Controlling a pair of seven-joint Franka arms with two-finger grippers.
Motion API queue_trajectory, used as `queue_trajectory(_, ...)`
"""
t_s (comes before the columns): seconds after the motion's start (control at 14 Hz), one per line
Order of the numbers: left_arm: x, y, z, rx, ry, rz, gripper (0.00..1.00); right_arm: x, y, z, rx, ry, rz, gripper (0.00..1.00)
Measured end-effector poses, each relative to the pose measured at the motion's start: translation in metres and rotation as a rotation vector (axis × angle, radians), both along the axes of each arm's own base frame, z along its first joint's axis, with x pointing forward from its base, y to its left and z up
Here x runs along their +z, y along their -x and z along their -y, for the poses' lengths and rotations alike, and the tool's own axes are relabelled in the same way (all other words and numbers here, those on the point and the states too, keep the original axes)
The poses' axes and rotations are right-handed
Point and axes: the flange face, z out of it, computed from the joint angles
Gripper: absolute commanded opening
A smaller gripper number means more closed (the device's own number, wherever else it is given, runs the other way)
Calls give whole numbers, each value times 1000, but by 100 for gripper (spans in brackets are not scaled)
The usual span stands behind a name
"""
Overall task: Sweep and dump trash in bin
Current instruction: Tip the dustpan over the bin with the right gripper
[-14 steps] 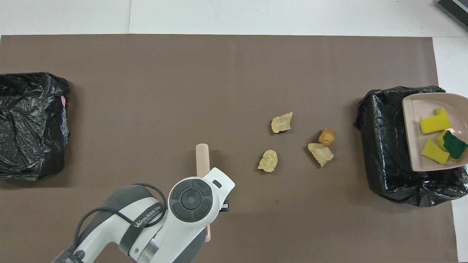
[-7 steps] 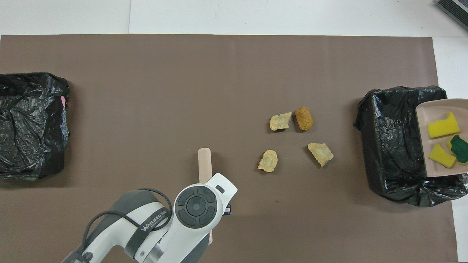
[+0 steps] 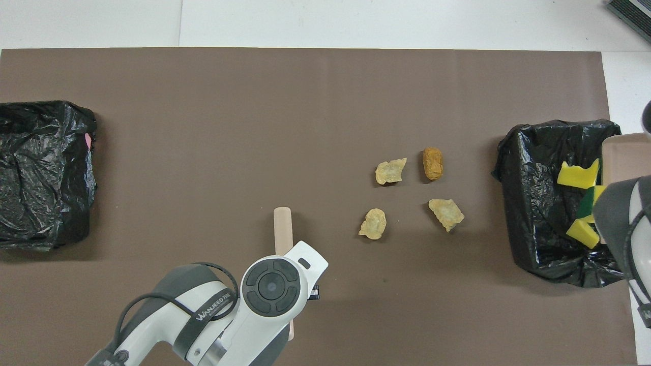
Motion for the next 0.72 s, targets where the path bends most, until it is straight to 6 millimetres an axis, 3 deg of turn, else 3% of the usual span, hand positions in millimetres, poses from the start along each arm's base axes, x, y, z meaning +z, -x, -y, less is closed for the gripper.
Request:
queue_trajectory(0.29, -6, 1, 0, 31, 41, 0, 0, 40, 14, -14, 18, -11, 74, 0)
queue_trajectory(0.43, -12, 3, -1, 33, 39, -3, 0, 51, 23, -26, -11, -144, 131, 0)
queue_trajectory(0.72, -17, 5, -3, 36, 42, 0, 0, 31, 27, -47, -171, -452, 232, 0)
